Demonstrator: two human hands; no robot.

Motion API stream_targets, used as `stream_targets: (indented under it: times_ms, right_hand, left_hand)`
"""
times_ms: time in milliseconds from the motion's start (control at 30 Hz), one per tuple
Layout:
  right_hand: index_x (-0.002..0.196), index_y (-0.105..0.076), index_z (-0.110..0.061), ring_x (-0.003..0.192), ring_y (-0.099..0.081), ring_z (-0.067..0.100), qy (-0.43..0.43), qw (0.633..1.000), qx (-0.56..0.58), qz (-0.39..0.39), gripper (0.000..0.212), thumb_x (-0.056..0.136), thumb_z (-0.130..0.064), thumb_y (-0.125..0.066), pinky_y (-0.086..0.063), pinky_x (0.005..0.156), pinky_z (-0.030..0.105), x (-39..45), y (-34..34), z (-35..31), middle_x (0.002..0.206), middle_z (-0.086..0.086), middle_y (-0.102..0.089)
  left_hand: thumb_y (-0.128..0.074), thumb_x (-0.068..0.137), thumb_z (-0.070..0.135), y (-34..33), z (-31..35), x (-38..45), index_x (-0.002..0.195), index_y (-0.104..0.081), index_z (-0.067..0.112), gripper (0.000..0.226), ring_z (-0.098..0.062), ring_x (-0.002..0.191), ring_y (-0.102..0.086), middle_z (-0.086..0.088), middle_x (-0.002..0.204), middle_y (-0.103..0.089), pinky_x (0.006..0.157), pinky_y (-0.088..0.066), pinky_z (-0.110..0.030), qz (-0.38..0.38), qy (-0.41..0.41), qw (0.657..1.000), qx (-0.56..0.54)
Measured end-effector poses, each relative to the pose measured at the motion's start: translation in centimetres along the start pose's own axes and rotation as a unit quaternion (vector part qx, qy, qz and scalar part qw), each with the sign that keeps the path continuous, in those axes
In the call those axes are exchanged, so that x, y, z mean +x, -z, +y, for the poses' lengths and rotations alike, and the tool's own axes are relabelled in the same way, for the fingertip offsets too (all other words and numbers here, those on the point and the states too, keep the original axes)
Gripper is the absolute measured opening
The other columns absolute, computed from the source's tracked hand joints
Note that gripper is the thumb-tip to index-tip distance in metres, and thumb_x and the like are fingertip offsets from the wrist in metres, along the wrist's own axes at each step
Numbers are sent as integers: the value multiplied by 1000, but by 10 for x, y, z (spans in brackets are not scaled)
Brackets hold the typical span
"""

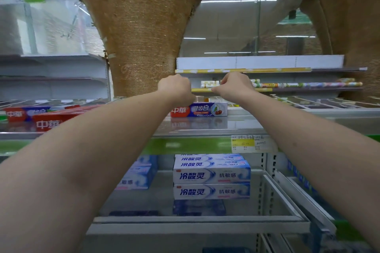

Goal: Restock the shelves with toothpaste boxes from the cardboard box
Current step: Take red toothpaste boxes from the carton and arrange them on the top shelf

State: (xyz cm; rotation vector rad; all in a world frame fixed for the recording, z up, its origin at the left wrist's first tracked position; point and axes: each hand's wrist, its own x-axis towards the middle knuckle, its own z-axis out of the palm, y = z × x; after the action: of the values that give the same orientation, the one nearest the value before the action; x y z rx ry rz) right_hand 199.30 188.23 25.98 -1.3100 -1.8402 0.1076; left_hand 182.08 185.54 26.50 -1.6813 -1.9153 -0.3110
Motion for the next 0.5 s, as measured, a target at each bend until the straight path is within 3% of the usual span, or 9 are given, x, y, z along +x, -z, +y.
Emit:
stream_targets:
  times_ms: [100, 300, 500]
  right_hand:
    - [102, -69, -8, 93, -63, 26, 40, 999, 0, -11, 37, 83, -40, -67, -56, 80, 42, -10, -5, -18, 102, 8, -69]
    - [97, -68, -15, 87, -57, 22, 119, 991, 52, -45, 33, 84, -45, -67, -53, 81, 36, -41, -32, -77, 97, 3, -67]
    - [115, -63, -18, 111, -59, 31, 201, 974, 92, -56, 41, 85, -46, -63, -49, 87, 37, -89, -59, -144, 117, 7, -66]
  left_hand:
    - [-55, 93, 49, 17, -21, -24, 101, -65, 17, 34, -24, 81, -62, 0, 87, -61, 69, -53, -34, 31, 33, 999, -5]
    - [-52, 91, 48, 41, -64, -85, 108, -67, 18, 37, -33, 101, -62, -10, 108, -67, 75, -47, -38, 76, 120, 990, -15]
    - [-51, 93, 43, 65, -112, -156, 118, -66, 19, 37, -33, 114, -59, -10, 118, -68, 84, -48, -39, 131, 203, 969, -46]
